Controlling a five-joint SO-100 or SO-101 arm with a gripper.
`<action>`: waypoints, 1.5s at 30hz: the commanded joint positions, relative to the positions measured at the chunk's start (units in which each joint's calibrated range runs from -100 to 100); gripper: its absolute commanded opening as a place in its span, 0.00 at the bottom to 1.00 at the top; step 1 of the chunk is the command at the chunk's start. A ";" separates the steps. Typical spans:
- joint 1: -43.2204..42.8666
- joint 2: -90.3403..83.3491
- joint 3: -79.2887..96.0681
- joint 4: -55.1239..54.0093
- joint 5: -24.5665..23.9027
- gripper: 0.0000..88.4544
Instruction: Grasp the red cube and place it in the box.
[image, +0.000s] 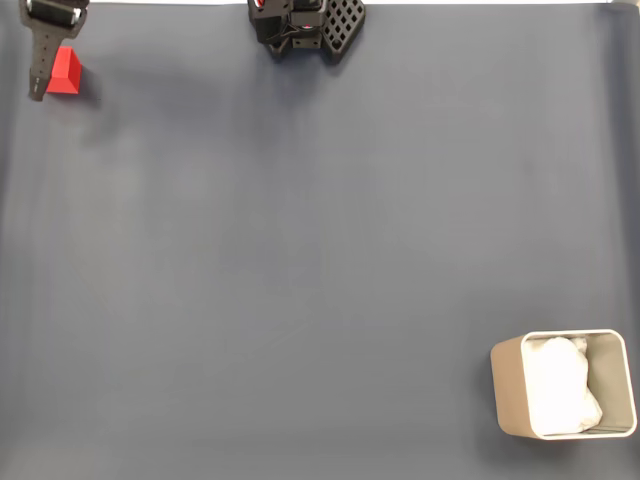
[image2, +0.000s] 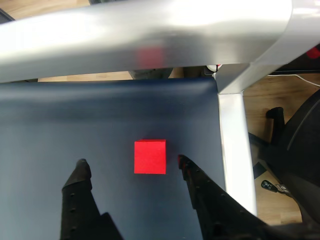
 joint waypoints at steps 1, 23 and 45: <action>0.25 -0.26 -0.22 -1.91 0.59 0.46; -0.25 1.73 2.79 -5.68 0.10 0.46; -2.31 1.04 5.89 -7.98 -0.59 0.46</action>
